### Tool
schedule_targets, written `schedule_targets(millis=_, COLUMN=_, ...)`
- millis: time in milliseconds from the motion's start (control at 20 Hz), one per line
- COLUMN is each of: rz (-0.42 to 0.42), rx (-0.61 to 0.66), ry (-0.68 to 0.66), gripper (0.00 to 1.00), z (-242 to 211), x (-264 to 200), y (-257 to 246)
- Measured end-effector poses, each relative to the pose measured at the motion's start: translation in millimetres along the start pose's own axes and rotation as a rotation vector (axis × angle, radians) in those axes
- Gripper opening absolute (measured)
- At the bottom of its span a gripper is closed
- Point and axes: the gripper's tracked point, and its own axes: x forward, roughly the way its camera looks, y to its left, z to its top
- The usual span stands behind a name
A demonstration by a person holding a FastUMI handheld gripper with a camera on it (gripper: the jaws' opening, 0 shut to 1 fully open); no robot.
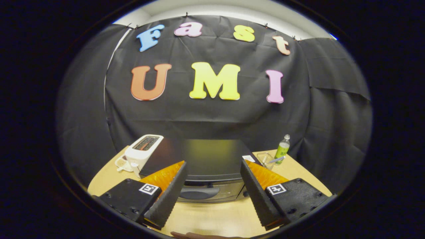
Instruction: Open the toaster oven, put the food inside, and close the toaster oven door.
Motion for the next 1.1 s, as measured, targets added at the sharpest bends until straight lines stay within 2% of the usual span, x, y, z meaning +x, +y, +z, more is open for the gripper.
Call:
schedule_targets(millis=250, rz=0.01, rx=0.015, ry=0.112, gripper=1.0, z=-33, x=25, y=14)
schedule_targets(millis=450, rz=0.055, rx=0.007, ry=0.195, gripper=1.0, z=-61, x=32, y=35)
schedule_targets(millis=500, rz=0.049, rx=0.008, ry=0.162, gripper=1.0, z=-57, x=33, y=35)
schedule_targets(millis=750, rz=0.049, rx=0.0, ry=0.17, gripper=1.0, z=-67, x=15, y=34)
schedule_targets(millis=1100, rz=0.048, rx=0.008, ry=0.175, gripper=1.0, z=-110, x=-23, y=26)
